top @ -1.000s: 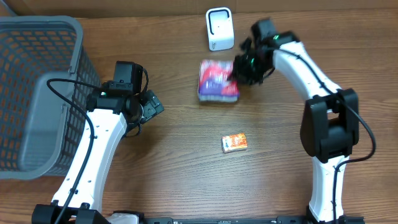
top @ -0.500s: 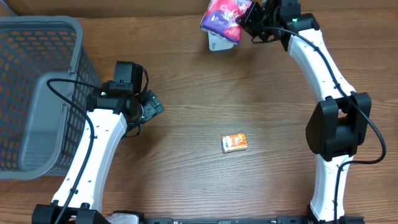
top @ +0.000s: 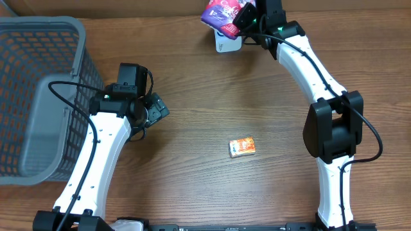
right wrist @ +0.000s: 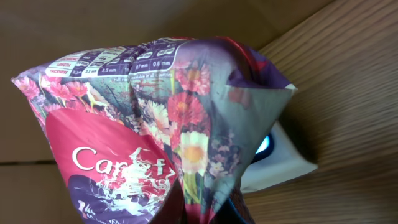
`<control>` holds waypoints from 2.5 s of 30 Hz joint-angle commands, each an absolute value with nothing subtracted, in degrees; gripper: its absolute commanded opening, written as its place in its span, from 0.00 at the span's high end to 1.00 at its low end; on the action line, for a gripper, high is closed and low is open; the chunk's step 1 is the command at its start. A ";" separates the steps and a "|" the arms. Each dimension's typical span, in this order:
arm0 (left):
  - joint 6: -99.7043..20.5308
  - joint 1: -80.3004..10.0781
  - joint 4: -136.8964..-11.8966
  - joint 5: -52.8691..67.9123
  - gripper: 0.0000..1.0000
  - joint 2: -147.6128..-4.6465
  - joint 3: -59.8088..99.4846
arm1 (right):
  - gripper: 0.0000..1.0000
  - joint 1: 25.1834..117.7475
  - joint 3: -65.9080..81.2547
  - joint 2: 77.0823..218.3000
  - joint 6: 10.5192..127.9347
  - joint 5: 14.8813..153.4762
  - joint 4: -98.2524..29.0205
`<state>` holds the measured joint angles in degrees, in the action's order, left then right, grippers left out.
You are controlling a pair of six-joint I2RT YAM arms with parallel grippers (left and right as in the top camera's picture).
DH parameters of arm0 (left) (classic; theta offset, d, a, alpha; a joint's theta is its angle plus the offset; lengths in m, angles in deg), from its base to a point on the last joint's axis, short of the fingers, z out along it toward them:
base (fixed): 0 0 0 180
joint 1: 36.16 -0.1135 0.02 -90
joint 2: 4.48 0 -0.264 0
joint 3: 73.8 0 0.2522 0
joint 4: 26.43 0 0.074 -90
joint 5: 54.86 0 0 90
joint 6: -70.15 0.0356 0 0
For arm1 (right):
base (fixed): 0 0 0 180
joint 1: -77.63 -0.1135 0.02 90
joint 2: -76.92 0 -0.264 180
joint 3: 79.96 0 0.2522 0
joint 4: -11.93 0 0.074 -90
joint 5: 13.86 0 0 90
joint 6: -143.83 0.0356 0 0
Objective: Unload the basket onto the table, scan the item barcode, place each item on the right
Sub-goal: 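Hold the Carefree pack in front of the white scanner, then move the Carefree pack off the right side of the table, then reach the right gripper toward the small orange box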
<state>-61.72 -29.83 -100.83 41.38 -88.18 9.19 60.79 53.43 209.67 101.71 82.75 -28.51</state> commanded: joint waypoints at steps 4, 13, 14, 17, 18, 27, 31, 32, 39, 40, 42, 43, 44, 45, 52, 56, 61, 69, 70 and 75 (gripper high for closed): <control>-62.26 -29.77 -100.83 41.29 0.00 -88.40 9.22 | 0.96 63.00 54.92 209.29 102.01 81.50 -29.32; -62.29 -29.77 -100.83 41.29 0.00 -88.40 9.22 | 0.96 70.25 55.07 201.49 101.60 82.79 -33.21; -62.29 -29.77 -100.83 41.29 0.00 -88.40 9.22 | 0.96 71.80 55.07 200.20 101.60 82.57 -34.52; -62.26 -29.77 -100.83 41.27 0.00 -88.40 9.22 | 0.96 78.27 55.07 196.18 101.60 79.36 -41.75; -62.29 -29.77 -100.83 41.27 0.00 -88.40 9.22 | 0.96 81.07 55.07 195.04 101.62 77.26 -45.25; -62.29 -29.77 -100.83 41.29 0.00 -88.40 9.19 | 0.96 103.54 53.87 194.06 95.89 70.16 -63.17; -62.29 -29.77 -100.83 41.27 0.00 -88.40 9.19 | 0.96 111.32 53.30 194.93 91.43 70.18 -63.65; -62.26 -29.77 -100.88 41.29 0.00 -88.40 9.22 | 0.96 112.85 53.30 195.28 90.82 70.16 -63.61; -62.29 -29.77 -100.83 41.27 0.00 -88.40 9.19 | 0.96 119.69 53.04 198.32 86.47 70.11 -59.74; -62.26 -29.77 -100.83 41.29 0.00 -88.40 9.22 | 0.92 120.24 53.04 198.93 86.34 70.09 -58.91; -62.26 -29.77 -100.83 41.31 0.00 -88.40 9.22 | 0.83 120.98 53.04 200.18 86.34 69.59 -57.27; -62.29 -29.77 -100.81 41.27 0.00 -88.40 9.19 | 0.83 121.38 53.04 200.66 86.34 69.24 -56.40; -62.26 -29.79 -100.81 41.29 0.00 -88.40 9.19 | 0.83 121.70 53.04 201.30 86.34 69.06 -55.50; -62.26 -29.81 -100.81 41.29 0.00 -88.40 9.22 | 0.81 122.08 53.04 201.89 86.34 69.11 -54.56; -62.26 -29.77 -100.83 41.29 0.00 -88.40 9.19 | 0.60 122.29 53.04 203.92 83.59 68.85 -53.36; -62.26 -29.77 -100.83 41.27 0.00 -88.40 9.19 | 0.46 122.29 53.50 202.96 82.23 68.89 -55.61; -62.29 -29.77 -100.83 41.27 0.00 -88.40 9.19 | 0.25 122.27 54.59 199.66 78.36 81.11 -56.55; -62.29 -29.77 -100.83 41.29 0.00 -88.40 9.22 | 0.12 118.91 54.76 197.40 66.30 131.97 -62.52; -62.29 -29.77 -100.83 41.29 0.00 -88.40 9.19 | 0.12 117.51 54.76 197.40 62.63 134.33 -65.86; -62.29 -29.77 -100.83 41.29 0.00 -88.40 9.22 | 0.08 108.98 53.89 197.40 44.14 130.85 -86.21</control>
